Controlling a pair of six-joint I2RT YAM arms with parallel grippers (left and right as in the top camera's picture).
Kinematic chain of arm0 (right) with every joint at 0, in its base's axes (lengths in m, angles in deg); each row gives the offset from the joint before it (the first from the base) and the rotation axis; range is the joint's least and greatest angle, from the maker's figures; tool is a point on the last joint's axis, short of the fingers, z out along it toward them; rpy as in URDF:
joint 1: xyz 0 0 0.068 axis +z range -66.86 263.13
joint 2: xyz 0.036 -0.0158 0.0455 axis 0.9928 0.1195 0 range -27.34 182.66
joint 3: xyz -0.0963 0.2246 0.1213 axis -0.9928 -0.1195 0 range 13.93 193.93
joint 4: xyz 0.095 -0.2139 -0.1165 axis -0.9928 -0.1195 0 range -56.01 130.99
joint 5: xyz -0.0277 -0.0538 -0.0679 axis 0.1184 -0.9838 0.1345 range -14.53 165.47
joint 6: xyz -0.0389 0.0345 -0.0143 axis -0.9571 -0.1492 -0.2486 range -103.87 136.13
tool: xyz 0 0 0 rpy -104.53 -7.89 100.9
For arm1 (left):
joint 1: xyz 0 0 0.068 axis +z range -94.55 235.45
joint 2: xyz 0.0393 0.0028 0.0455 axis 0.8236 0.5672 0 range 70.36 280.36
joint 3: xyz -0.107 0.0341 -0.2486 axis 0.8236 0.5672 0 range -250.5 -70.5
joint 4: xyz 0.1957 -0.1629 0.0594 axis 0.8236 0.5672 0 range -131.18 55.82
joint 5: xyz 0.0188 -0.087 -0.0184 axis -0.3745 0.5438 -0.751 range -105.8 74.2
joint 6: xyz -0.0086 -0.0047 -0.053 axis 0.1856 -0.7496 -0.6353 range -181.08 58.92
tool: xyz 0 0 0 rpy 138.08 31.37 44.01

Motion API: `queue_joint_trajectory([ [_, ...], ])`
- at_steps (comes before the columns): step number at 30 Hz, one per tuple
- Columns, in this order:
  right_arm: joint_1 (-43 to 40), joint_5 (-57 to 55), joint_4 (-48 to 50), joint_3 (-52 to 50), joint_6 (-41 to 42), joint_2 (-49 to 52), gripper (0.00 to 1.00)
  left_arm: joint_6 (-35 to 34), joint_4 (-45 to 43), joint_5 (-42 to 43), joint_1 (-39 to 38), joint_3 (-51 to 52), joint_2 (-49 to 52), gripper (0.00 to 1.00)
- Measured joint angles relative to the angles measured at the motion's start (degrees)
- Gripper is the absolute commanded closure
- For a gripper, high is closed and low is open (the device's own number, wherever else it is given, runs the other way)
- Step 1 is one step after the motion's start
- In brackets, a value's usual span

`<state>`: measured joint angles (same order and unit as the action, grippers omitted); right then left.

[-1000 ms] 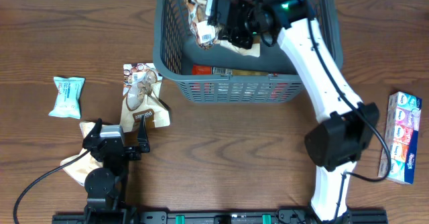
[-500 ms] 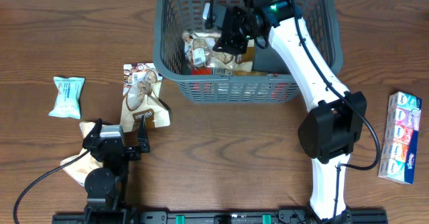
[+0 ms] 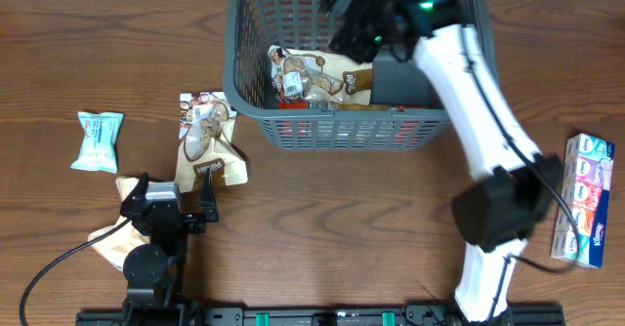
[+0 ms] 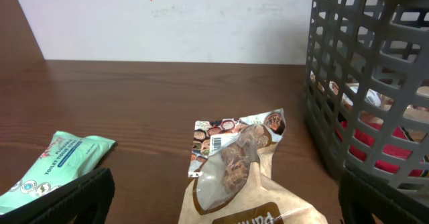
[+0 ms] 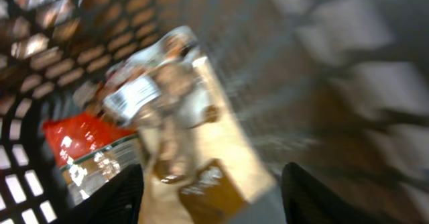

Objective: Pack container
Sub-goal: 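Withdraw the right gripper toward the Kleenex tissue pack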

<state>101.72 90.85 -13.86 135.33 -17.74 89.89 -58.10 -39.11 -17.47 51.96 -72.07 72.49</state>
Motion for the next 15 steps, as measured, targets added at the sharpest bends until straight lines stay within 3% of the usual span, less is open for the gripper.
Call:
queue_joint_trajectory([
  [7, -8.66, -2.45, 1.57, 1.53, 8.85, -15.69, 0.38, 0.00, 0.00, 0.00, 0.00, 0.00, 0.00, 0.01],
  [9, -12.83, -6.23, 1.36, 2.03, 14.73, -19.74, 0.34, 0.00, 0.00, 0.00, 0.00, 0.00, 0.00, 0.01],
  [15, -29.59, -17.70, -7.21, 2.73, 30.93, -24.85, 0.35, 0.00, 0.00, 0.00, 0.00, 0.00, 0.00, 0.01],
])
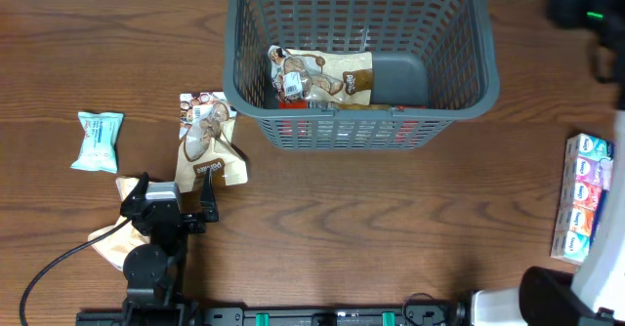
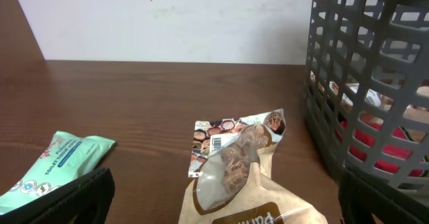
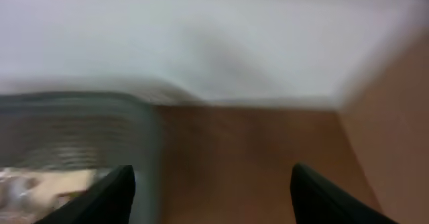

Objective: Pack container
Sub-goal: 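Withdraw the right gripper toward the Kleenex tissue pack, then grasp the Kleenex tissue multipack with the right gripper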

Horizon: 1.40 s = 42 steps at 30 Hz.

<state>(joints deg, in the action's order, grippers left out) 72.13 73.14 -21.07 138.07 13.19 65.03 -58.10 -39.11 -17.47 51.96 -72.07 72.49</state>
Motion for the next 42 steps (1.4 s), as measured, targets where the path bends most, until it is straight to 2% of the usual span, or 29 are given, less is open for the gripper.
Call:
queue_joint_trajectory([
  [3, -9.20, -2.27, -9.40, -0.13, 6.82, 1.01, 0.40, 0.00, 0.00, 0.00, 0.00, 0.00, 0.00, 0.01],
  [7, -17.57, -3.80, -16.20, -1.38, 11.06, 2.56, 0.37, 0.00, 0.02, 0.00, 0.00, 0.00, 0.02, 0.01],
  [12, -20.52, -4.63, -19.02, -3.30, 11.08, 2.80, 0.32, 0.00, 0.02, 0.00, 0.00, 0.00, 0.02, 0.01],
  [16, -20.61, -4.59, -18.75, -5.95, 8.70, 2.80, 0.32, 0.00, 0.02, 0.00, 0.00, 0.00, 0.02, 0.01],
  [22, -22.56, -4.33, -15.08, -14.80, 5.25, 2.71, 0.31, 0.00, 0.02, 0.00, 0.00, 0.00, 0.02, 0.01],
  [32, -32.54, -1.86, -6.36, -33.29, -3.08, 2.73, 0.28, 0.00, 0.02, 0.00, 0.00, 0.00, 0.02, 0.01],
  [34, -34.93, -0.61, -3.17, -37.55, -5.18, 2.73, 0.22, 0.00, 0.02, 0.00, 0.00, 0.00, 0.02, 0.01],
  [35, -35.85, 0.15, -1.42, -39.74, -6.19, 2.73, 0.16, 0.00, 0.02, 0.00, 0.00, 0.00, 0.02, 0.02],
  [42, -40.24, 6.10, 12.28, -52.19, -10.69, 2.75, 0.03, 0.00, 0.02, 0.00, 0.00, 0.00, 0.02, 0.01],
])
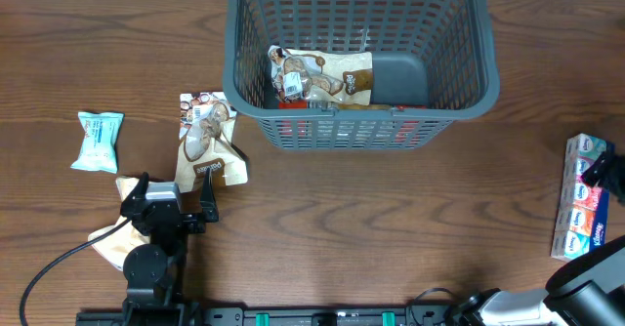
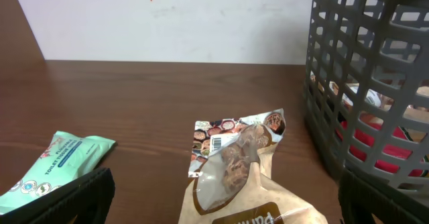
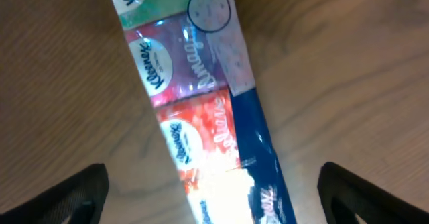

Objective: Pack container
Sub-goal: 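Grasp the Kleenex tissue multipack with the right gripper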

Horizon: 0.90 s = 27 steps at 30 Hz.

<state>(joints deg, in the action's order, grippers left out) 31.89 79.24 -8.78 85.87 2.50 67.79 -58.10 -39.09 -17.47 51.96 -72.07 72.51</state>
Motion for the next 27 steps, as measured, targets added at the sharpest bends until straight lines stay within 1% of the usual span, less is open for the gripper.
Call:
queue_joint_trajectory([
  [4, -0.28, 2.36, 3.87, -3.61, -1.77, 0.15, 0.01, 0.00, -0.02, -0.02, 0.00, 0.00, 0.00, 0.01],
  [7, -0.28, 3.52, 4.11, -4.15, -3.67, 1.25, 0.01, 0.00, -0.02, 0.00, 0.00, 0.00, 0.00, 0.01],
  [13, -0.28, 4.24, 4.76, -4.17, -7.45, 6.71, 0.01, 0.00, -0.02, 0.00, 0.00, 0.00, 0.00, 0.01],
  [19, -0.28, 3.74, 7.02, -4.17, -8.57, 8.98, 0.01, 0.00, -0.02, 0.00, 0.00, 0.00, 0.00, 0.01],
  [27, -0.28, 4.55, 7.63, -4.22, -9.64, 10.58, 0.01, 0.00, -0.02, 0.00, 0.00, 0.00, 0.00, 0.01],
])
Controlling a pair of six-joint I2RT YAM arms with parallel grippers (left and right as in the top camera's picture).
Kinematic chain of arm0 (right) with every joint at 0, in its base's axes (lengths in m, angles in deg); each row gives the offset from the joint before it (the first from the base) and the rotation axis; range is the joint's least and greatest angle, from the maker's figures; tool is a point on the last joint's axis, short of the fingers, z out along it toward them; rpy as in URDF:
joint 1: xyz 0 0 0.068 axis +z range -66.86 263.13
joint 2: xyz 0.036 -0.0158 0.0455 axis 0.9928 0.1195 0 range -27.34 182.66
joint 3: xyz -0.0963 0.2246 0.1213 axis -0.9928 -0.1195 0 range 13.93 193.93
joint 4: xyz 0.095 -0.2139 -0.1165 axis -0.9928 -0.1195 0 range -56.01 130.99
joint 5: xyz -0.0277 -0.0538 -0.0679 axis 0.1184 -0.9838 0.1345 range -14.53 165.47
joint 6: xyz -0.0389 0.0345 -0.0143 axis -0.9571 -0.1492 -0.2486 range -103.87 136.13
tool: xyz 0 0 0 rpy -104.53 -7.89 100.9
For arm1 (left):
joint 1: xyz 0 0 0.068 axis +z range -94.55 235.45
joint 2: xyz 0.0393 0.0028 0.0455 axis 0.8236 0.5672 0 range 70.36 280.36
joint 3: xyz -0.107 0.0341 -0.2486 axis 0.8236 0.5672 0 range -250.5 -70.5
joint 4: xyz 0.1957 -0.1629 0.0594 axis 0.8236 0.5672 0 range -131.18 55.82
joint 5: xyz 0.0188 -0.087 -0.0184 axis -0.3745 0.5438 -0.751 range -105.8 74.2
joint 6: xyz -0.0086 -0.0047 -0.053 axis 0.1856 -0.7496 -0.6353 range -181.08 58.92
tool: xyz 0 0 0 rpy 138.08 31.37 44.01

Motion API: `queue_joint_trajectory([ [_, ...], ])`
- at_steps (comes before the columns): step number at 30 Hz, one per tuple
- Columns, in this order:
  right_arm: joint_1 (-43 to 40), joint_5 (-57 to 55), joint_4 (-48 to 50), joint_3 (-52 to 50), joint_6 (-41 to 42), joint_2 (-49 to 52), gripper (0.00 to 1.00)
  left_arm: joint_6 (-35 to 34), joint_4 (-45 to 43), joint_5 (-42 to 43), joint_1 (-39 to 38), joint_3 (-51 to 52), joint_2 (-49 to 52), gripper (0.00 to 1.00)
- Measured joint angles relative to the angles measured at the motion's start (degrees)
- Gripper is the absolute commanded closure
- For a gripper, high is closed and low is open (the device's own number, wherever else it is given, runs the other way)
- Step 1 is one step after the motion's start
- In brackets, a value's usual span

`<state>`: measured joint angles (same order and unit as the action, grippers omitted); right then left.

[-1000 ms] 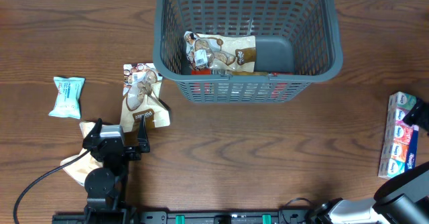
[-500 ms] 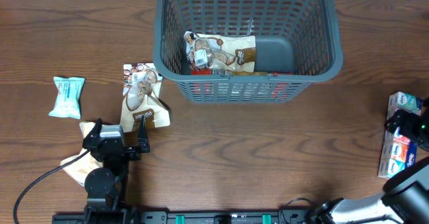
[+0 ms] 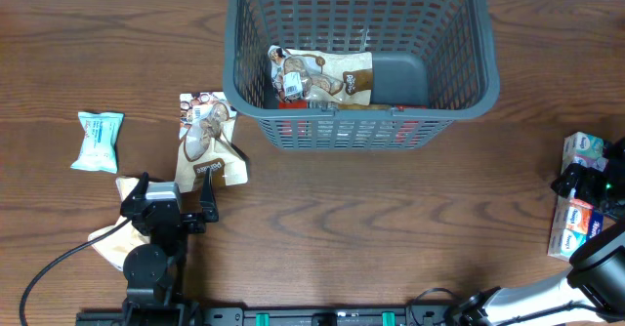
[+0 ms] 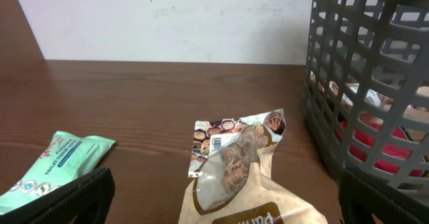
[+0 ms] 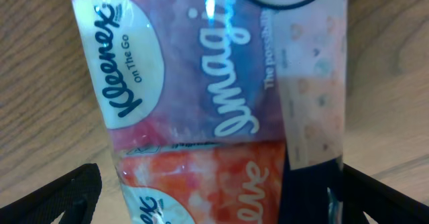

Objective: Pack container
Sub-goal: 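Grasp the Kleenex tissue multipack with the right gripper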

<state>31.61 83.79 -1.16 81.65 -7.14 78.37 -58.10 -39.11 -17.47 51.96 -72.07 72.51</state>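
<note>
The grey basket (image 3: 356,53) at the back holds a brown snack bag (image 3: 322,75) and a red packet (image 4: 392,143). A Kleenex tissue pack (image 3: 578,204) lies at the table's right edge. My right gripper (image 3: 586,182) hangs low over it, open. In the right wrist view the tissue pack (image 5: 214,103) fills the frame with a finger on either side. My left gripper (image 3: 171,191) rests open near the front left, a second snack bag (image 4: 234,177) lying ahead between its fingers (image 4: 60,197). A teal wipes packet (image 3: 98,141) lies at far left.
A crumpled brown bag (image 3: 109,240) lies under the left arm near the front edge. The basket wall (image 4: 375,83) stands close on the left gripper's right. Bare wood runs between the basket and the tissue pack.
My right gripper has come down closer over the tissue pack, which now looks much larger between its open fingers. The left arm and all packets stay as they were.
My right gripper was open inside the basket above the snack bag lying there. Then it was outside the basket at the back right. Later it hung above the tissue pack at the right edge, and now it sits low astride that pack.
</note>
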Motion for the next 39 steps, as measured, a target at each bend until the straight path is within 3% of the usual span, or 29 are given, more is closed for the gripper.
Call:
queue_joint_trajectory([
  [4, 0.00, 0.17, 0.92, 0.00, -0.26, 0.00, 0.01, 0.00, 0.02, 0.00, 0.00, 0.00, 0.00, 0.01],
  [9, 0.00, 0.28, 1.42, 0.00, -0.72, 0.00, 0.14, 0.00, 0.00, 0.00, 0.00, 0.00, 0.00, 0.01],
  [16, 0.00, 0.28, 1.51, 0.00, -1.73, 0.72, 0.20, 0.00, 0.00, 0.00, 0.00, 0.00, 0.00, 0.01],
  [27, 0.00, 1.03, 1.31, 0.09, -2.38, 3.87, 0.54, 0.00, -0.11, -0.02, 0.00, 0.00, 0.00, 0.01],
  [39, 0.81, 8.11, 0.37, 0.98, 0.37, 3.85, 0.69, 0.00, -0.11, -0.02, 0.00, 0.00, 0.00, 0.01],
])
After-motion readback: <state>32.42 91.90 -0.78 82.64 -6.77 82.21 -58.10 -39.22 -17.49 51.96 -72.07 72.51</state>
